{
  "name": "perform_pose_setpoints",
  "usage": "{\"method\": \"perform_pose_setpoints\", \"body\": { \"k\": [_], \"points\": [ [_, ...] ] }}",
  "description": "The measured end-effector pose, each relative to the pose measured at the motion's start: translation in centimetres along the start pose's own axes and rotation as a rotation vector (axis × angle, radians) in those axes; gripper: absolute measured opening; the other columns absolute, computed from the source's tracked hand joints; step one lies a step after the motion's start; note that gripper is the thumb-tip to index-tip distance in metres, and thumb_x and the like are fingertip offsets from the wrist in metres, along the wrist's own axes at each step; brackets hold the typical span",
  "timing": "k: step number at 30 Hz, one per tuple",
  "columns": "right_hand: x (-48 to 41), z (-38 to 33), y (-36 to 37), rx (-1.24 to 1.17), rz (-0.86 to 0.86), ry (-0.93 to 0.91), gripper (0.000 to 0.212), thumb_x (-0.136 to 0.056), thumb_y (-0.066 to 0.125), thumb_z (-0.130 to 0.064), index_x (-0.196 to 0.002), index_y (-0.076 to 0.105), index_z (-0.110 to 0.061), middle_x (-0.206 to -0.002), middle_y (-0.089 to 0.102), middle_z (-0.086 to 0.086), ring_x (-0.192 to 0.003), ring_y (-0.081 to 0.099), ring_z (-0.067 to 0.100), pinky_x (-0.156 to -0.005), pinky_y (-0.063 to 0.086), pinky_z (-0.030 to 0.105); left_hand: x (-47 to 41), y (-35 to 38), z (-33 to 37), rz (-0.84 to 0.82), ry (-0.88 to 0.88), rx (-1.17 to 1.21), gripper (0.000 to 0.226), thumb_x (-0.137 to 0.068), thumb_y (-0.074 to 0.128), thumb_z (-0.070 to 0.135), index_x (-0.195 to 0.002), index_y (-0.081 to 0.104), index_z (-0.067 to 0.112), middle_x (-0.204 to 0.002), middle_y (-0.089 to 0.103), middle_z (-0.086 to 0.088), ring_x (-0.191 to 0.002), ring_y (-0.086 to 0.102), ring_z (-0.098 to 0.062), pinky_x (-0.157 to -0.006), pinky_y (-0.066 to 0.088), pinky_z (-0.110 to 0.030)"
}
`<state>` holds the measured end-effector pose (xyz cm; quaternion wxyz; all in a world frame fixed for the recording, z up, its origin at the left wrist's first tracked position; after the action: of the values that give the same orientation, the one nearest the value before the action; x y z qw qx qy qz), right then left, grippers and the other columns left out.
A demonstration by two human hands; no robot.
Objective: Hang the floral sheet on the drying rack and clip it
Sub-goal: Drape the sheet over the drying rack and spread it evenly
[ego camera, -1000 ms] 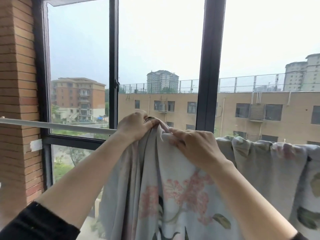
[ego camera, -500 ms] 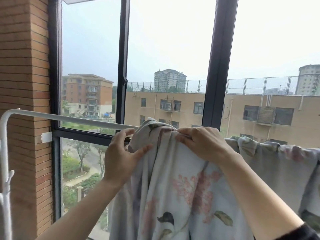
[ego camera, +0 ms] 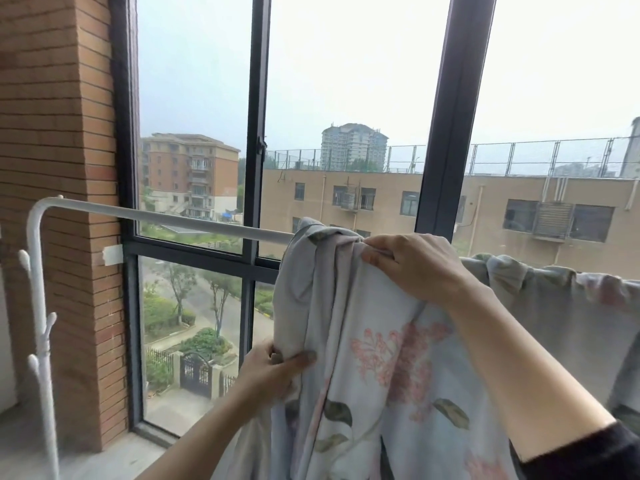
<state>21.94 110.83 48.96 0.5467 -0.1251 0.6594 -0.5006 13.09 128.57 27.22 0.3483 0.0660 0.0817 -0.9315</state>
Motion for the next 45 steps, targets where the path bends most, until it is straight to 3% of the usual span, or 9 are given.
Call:
{"method": "perform_pose_setpoints", "body": {
  "k": [3,11,16,21,25,30,36,39,45],
  "points": [
    [0.0,0.4,0.0,0.002,0.002,0.001,0.039,-0.097,0.035,-0.056,-0.13,0.053,-0.046,-0.13,0.062,-0.008,-0.12,0.055,0.022,-0.08,0.036,0.031,0.4,0.0,1.1,-0.061,0.034,-0.014,0.041,-0.069,0.074,0.038,-0.062,0.057,0.001,-0.051,0.051,-0.019,-0.044,0.048,-0.023,-0.045,0.033,-0.029],
    [-0.5,0.9,0.5,-0.008,0.03,-0.003,0.038,-0.097,0.035,-0.058,-0.128,0.054,-0.047,-0.125,0.065,-0.008,-0.115,0.058,0.022,-0.074,0.031,0.029,0.3,-7.7,7.2,0.145,0.145,-0.004,0.038,-0.088,0.064,0.035,-0.085,0.068,-0.002,-0.081,0.067,-0.024,-0.074,0.062,-0.026,-0.073,0.047,-0.036],
    [-0.2,1.1,0.1,-0.015,0.022,0.012,0.036,-0.098,0.035,-0.055,-0.123,0.058,-0.046,-0.12,0.068,-0.007,-0.112,0.059,0.022,-0.075,0.035,0.03,-0.2,-11.6,15.9,0.298,0.329,-0.13,0.028,-0.091,0.06,0.035,-0.083,0.073,0.012,-0.082,0.073,-0.01,-0.077,0.064,-0.019,-0.073,0.047,-0.034],
    [-0.3,3.9,-0.3,-0.121,0.064,0.246,0.034,-0.098,0.04,-0.045,-0.096,0.069,-0.028,-0.1,0.071,0.003,-0.096,0.062,0.03,-0.071,0.041,0.034,-4.2,-11.2,23.8,0.382,0.509,-0.431,0.042,-0.084,0.052,0.044,-0.082,0.068,0.005,-0.078,0.068,-0.011,-0.078,0.06,-0.028,-0.065,0.045,-0.034],
    [-0.8,6.0,0.4,-0.109,0.006,0.47,0.027,-0.096,0.047,-0.037,-0.088,0.071,-0.027,-0.098,0.071,0.002,-0.092,0.061,0.027,-0.073,0.043,0.033,-9.6,-7.8,24.6,0.277,0.523,-0.74,0.028,-0.086,0.056,0.04,-0.092,0.061,0.012,-0.085,0.065,-0.006,-0.084,0.057,-0.028,-0.066,0.041,-0.031],
    [-0.7,6.2,0.1,-0.181,0.042,0.576,0.02,-0.088,0.055,-0.023,-0.088,0.067,-0.038,-0.109,0.07,-0.004,-0.103,0.062,0.021,-0.088,0.05,0.038,-12.6,-4.9,22.5,0.048,0.474,-1.098,0.062,-0.076,0.051,0.075,-0.102,0.056,0.019,-0.092,0.056,0.006,-0.092,0.056,-0.017,-0.075,0.042,-0.03],
    [-3.0,-2.1,-1.5,-0.154,0.3,0.364,0.019,-0.091,0.059,-0.025,-0.107,0.071,-0.024,-0.105,0.074,-0.003,-0.096,0.067,0.016,-0.084,0.053,0.033,-13.2,-4.9,22.2,-0.086,0.533,-1.02,0.04,-0.095,0.041,0.053,-0.077,0.064,0.025,-0.076,0.062,0.008,-0.072,0.056,-0.008,-0.06,0.04,-0.023],
    [-5.1,-6.4,0.8,-0.26,0.206,0.308,0.025,-0.095,0.054,-0.034,-0.114,0.069,-0.025,-0.111,0.071,-0.005,-0.1,0.065,0.014,-0.084,0.051,0.029,-13.2,-5.1,22.4,-0.104,0.567,-0.945,0.04,-0.099,0.041,0.041,-0.069,0.061,0.024,-0.069,0.061,0.005,-0.063,0.053,-0.01,-0.052,0.035,-0.022],
    [-5.8,-9.1,4.0,0.002,0.131,0.272,0.036,-0.096,0.037,-0.058,-0.119,0.061,-0.046,-0.112,0.07,-0.017,-0.106,0.062,0.011,-0.084,0.045,0.03,-12.9,-7.1,22.0,-0.071,0.629,-0.807,0.047,-0.097,0.045,0.037,-0.057,0.059,0.018,-0.063,0.061,0.004,-0.064,0.056,-0.014,-0.059,0.039,-0.028]
  ]
}}
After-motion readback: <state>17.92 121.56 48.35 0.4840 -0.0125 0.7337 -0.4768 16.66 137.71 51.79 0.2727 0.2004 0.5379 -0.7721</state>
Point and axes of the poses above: each hand's wrist, its own x-axis away from the middle knuckle, its own y-axis out of the palm, z = x × y, the point moved 9 cm from there along -x, towards the middle knuckle
